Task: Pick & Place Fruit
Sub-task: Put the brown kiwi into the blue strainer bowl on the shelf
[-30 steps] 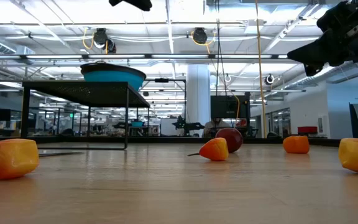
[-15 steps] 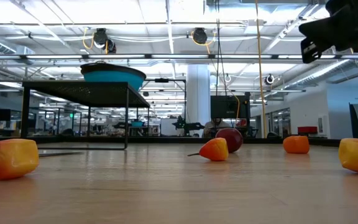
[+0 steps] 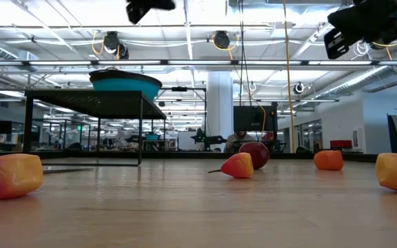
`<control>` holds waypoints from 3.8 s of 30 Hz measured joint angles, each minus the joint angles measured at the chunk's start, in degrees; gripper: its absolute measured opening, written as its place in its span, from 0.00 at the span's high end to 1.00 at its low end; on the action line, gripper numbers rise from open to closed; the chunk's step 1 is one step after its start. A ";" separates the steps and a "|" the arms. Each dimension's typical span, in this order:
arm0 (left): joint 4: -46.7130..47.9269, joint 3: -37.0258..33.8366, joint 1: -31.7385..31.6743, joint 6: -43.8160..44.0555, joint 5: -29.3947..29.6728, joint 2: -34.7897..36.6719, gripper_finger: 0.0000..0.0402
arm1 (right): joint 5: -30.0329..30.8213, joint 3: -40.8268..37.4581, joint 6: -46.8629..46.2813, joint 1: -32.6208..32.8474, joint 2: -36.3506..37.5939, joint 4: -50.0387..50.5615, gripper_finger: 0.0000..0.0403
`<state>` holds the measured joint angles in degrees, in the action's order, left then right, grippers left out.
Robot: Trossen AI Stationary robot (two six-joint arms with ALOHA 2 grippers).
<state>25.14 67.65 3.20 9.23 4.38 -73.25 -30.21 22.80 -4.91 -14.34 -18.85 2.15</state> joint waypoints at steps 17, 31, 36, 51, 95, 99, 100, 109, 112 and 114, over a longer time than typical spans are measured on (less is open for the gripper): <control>-14.79 -25.26 -0.02 -1.24 -2.97 23.88 1.00 | 4.91 19.87 10.10 6.89 -21.10 17.93 1.00; -16.09 -37.04 -0.02 -1.64 -3.05 39.36 0.98 | 9.41 29.83 10.14 15.97 -37.66 32.64 1.00; -16.42 -40.17 -0.02 -1.26 -5.87 44.01 1.00 | 9.41 34.06 10.17 19.04 -43.29 40.45 1.00; -16.71 -48.04 -0.02 -3.00 -7.34 55.58 0.98 | 9.16 44.78 15.00 25.01 -55.39 57.91 1.00; -19.29 -56.45 -0.02 -2.76 -4.79 63.20 0.95 | 9.15 40.20 25.62 26.13 -58.55 74.15 0.62; -19.27 -56.45 -0.02 -2.76 -4.79 63.20 0.95 | 9.15 38.79 25.79 26.13 -58.55 74.01 0.58; -19.26 -56.45 -0.02 -2.75 -4.79 63.20 0.95 | 9.15 38.35 25.81 26.13 -58.55 74.02 0.56; -19.23 -56.45 -0.02 -2.76 -4.81 63.20 0.95 | 17.41 34.97 32.15 26.07 -58.55 73.68 0.44; -19.21 -56.45 -0.02 -2.69 -4.81 63.20 0.95 | 19.97 34.43 33.29 26.04 -58.55 72.51 0.43; -19.20 -56.45 -0.02 -1.86 -4.78 63.20 0.95 | 19.55 33.82 33.29 26.07 -58.55 71.80 0.42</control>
<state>5.93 11.20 3.18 7.37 -0.40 -10.04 -10.66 56.61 28.38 11.73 -77.41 73.95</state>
